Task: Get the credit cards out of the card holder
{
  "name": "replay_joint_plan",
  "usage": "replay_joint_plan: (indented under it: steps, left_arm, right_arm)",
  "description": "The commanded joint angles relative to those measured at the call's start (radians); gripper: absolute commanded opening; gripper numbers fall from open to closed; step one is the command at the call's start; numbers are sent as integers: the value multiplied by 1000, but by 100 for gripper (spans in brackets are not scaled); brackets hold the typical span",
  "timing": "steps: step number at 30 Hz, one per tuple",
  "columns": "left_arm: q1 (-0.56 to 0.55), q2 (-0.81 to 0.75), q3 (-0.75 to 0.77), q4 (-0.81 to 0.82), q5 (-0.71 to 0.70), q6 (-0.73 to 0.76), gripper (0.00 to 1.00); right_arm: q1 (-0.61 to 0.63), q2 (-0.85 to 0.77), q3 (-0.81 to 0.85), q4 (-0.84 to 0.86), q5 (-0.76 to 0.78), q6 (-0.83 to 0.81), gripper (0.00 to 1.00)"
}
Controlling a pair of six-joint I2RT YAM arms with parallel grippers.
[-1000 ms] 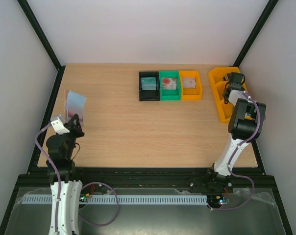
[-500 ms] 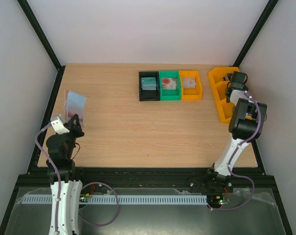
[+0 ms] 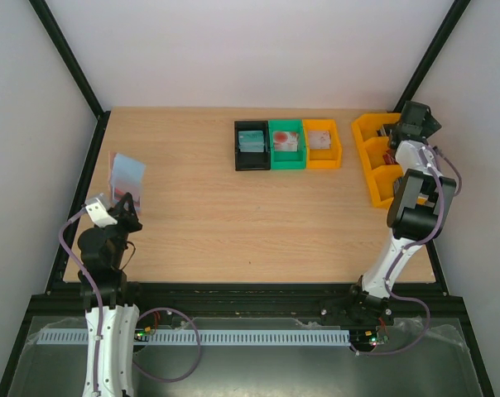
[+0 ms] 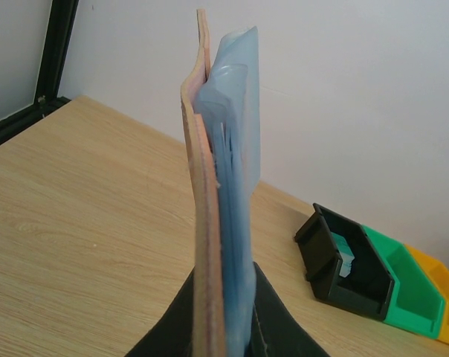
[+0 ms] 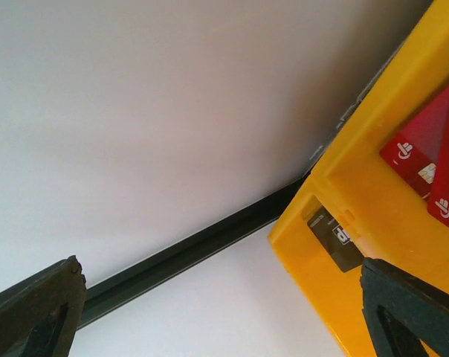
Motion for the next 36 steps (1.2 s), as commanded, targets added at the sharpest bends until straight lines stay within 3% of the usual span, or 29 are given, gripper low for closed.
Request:
replay_joint_plan:
  steps: [1,3,6,12,16,19,20,22,23,25,27,31,36]
  left_arm:
    - [8,-13,7,39,8,6,3]
    - [9,-12,8,42,14,5,2]
    - [8,-9,7,58,65,-1,2]
    - [9,-10,-7,191,372,-44,2]
    - [9,-9,-3,285,533,-72,2]
    - [9,8,23,329,641,-55,2]
    - [8,14,33,338,678,-43,2]
    - [6,28,51,344,749,-8,2]
    - [7,32,64,335,776,13,2]
    - [7,39,91,295,812,70,2]
    - [6,42,122,232,857,129,2]
    - [6,46,175,142,948,224,2]
    - [5,46,223,55,919,267,2]
  right_arm:
    - [-4,-34,35,-51,55,3,99]
    - [-4,-48,57,-9,9,-124,99]
    - [42,-75,114,64,-98,-468,99]
    - [315,-177,73,331,-407,-1070,99]
    - [550,-197,73,415,-758,-1445,98]
    - [718,-219,50,446,-1176,-1648,98]
    - [770,-230,56,404,-1297,-1730,99]
    - [877,-250,105,154,-1434,-1990,99]
    - [926,-253,152,-39,-1452,-2219,99]
    - [998,-247,226,-320,-1415,-2432,99]
    - [1033,-246,248,-427,-1366,-2468,99]
    - [1086,-259,216,-476,-1233,-2485,99]
    - [1117,-212,294,-730,-1301,-2630,99]
